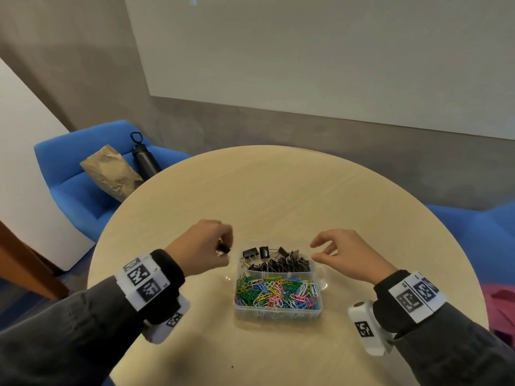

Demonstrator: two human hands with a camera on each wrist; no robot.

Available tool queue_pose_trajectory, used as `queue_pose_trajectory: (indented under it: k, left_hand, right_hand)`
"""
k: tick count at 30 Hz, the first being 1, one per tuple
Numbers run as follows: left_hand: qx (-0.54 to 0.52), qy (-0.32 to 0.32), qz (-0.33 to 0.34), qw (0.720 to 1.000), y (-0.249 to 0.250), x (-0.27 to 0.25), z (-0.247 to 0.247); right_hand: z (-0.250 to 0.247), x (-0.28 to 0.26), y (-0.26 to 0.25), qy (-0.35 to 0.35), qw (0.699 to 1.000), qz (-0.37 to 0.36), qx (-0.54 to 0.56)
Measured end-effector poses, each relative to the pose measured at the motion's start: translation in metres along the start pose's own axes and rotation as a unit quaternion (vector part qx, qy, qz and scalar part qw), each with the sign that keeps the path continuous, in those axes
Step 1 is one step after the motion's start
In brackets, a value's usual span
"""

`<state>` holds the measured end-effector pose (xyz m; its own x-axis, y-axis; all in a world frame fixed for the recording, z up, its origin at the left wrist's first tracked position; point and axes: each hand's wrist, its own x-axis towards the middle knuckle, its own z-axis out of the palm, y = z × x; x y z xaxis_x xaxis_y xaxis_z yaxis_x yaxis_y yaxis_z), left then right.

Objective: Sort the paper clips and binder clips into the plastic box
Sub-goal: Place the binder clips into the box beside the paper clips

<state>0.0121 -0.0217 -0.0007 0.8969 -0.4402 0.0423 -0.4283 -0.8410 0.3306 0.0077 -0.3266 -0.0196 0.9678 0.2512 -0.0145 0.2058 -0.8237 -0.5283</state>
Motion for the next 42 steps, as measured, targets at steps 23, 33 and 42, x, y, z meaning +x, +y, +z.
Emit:
queue_pose_trajectory:
  k: [23,33,42]
  left_hand:
    - [0.041,-0.087,-0.175,0.98,-0.037,0.046,0.022]
    - [0.049,-0.062,-0.105,0.991,0.027,0.04,0.0]
    - [-0.049,-0.181,-0.143,0.972,0.022,0.006,0.045]
  right_hand:
    - [-0.003,-0.019,0.004,-0.152,0.988,0.032,-0.026]
    - [-0.005,-0.02,0.004,-0.167,0.984,0.039,-0.043]
    - [0.002,-0.022,-0.001,-0.146,0.988,0.039,-0.042]
